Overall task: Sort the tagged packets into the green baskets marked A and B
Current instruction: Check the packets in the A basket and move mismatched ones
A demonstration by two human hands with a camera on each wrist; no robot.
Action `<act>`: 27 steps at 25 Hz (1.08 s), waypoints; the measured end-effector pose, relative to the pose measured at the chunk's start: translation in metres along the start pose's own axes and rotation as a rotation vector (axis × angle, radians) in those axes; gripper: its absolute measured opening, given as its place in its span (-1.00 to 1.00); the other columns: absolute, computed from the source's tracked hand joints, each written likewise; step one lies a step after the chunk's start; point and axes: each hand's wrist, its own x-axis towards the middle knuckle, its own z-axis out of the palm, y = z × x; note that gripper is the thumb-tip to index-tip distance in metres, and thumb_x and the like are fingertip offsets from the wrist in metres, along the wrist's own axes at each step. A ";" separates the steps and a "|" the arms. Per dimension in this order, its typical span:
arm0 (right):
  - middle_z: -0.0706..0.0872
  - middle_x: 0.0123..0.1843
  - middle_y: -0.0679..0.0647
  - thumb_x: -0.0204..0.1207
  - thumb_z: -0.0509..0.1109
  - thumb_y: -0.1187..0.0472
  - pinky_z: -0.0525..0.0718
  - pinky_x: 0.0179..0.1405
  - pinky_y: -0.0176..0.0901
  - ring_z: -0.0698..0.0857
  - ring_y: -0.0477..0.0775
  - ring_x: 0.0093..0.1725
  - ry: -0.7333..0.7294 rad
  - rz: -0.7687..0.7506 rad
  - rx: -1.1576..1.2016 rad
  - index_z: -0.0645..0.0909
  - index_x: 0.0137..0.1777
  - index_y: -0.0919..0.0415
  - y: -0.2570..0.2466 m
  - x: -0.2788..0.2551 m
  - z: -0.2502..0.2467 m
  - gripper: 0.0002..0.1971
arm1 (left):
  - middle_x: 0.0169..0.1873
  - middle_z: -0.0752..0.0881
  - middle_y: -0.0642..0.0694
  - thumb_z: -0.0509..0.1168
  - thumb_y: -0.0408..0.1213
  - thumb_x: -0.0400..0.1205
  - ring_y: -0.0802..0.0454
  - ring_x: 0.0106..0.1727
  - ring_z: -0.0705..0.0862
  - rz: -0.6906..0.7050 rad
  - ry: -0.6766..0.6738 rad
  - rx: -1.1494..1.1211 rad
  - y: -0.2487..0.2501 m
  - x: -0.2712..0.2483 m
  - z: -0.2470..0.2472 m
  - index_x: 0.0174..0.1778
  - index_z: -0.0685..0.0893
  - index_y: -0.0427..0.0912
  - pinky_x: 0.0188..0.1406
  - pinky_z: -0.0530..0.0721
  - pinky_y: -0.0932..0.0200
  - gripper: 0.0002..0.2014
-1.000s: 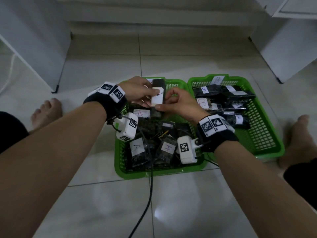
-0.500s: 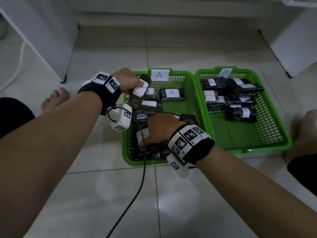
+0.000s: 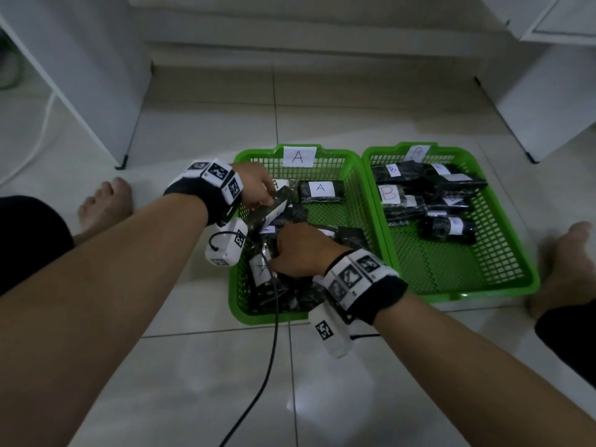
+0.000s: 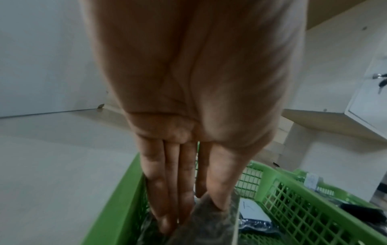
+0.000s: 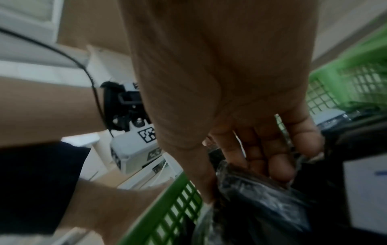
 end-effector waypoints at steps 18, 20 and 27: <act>0.50 -0.30 -0.05 0.53 0.53 -0.12 0.52 -0.26 -0.16 0.56 0.03 -0.22 -0.051 -0.013 -0.011 0.42 -0.38 0.13 0.004 0.008 0.018 -0.53 | 0.62 0.43 -0.10 0.14 -0.37 0.76 -0.10 0.55 0.46 0.090 -0.106 0.066 0.003 -0.006 0.005 0.71 0.20 0.16 0.36 0.44 0.21 -0.39; 0.53 -0.31 0.01 0.54 0.55 -0.07 0.47 -0.32 -0.17 0.57 0.04 -0.22 -0.088 -0.017 0.034 0.50 -0.39 0.20 0.003 0.003 0.009 -0.55 | 0.60 0.46 -0.11 0.13 -0.37 0.76 -0.12 0.52 0.49 0.084 -0.109 0.047 0.002 -0.005 0.006 0.71 0.21 0.15 0.28 0.45 0.24 -0.40; 0.86 0.04 0.22 0.53 0.54 0.30 0.83 0.08 0.12 0.83 0.11 -0.09 -0.189 0.051 0.822 0.75 0.12 0.25 0.045 -0.015 -0.067 -0.82 | 0.42 0.62 -0.13 0.24 -0.31 0.70 -0.12 0.32 0.61 0.040 -0.070 -0.081 -0.003 0.004 0.006 0.46 0.51 0.04 0.22 0.57 0.11 -0.60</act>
